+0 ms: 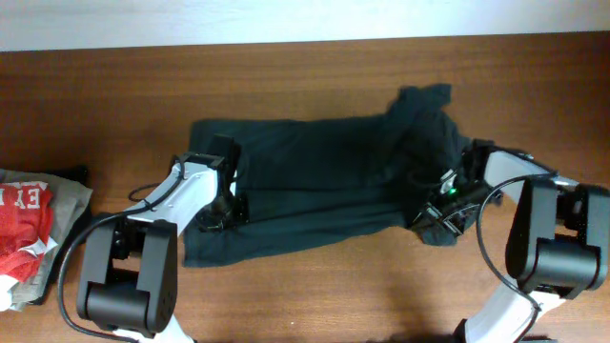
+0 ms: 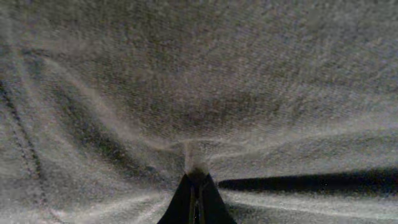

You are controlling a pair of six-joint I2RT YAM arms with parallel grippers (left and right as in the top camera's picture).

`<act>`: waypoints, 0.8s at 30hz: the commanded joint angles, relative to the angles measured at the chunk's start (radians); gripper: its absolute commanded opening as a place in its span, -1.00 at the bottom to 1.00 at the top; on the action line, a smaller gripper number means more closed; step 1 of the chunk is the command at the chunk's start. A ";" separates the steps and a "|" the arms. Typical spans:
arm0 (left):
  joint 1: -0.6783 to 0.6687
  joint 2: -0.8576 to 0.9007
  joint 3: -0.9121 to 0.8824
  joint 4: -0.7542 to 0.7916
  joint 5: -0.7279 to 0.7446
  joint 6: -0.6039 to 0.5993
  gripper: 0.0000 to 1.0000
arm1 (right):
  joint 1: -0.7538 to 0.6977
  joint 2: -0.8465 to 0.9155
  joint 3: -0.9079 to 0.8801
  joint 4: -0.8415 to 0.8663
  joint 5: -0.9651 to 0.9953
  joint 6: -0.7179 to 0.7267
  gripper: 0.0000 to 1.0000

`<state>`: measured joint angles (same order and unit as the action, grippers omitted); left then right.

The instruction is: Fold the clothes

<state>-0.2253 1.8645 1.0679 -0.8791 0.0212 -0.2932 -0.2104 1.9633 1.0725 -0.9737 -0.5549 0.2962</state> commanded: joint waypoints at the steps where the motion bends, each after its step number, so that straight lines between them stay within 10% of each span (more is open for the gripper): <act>1: -0.029 0.142 -0.134 0.004 0.114 -0.010 -0.99 | -0.047 0.074 0.051 0.003 0.385 -0.066 -0.92; 8: -0.029 0.142 -0.134 0.011 0.113 -0.009 -0.99 | 0.174 0.074 0.320 -0.124 0.425 -0.476 -0.92; 24: -0.029 0.142 -0.134 0.011 0.114 -0.006 -0.99 | 0.412 0.073 -0.151 -0.013 0.221 -0.132 -0.92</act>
<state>-0.2279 1.8610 1.0626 -0.8753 0.0338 -0.2962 0.1474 1.9221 1.0267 -1.0477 -0.3820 0.0956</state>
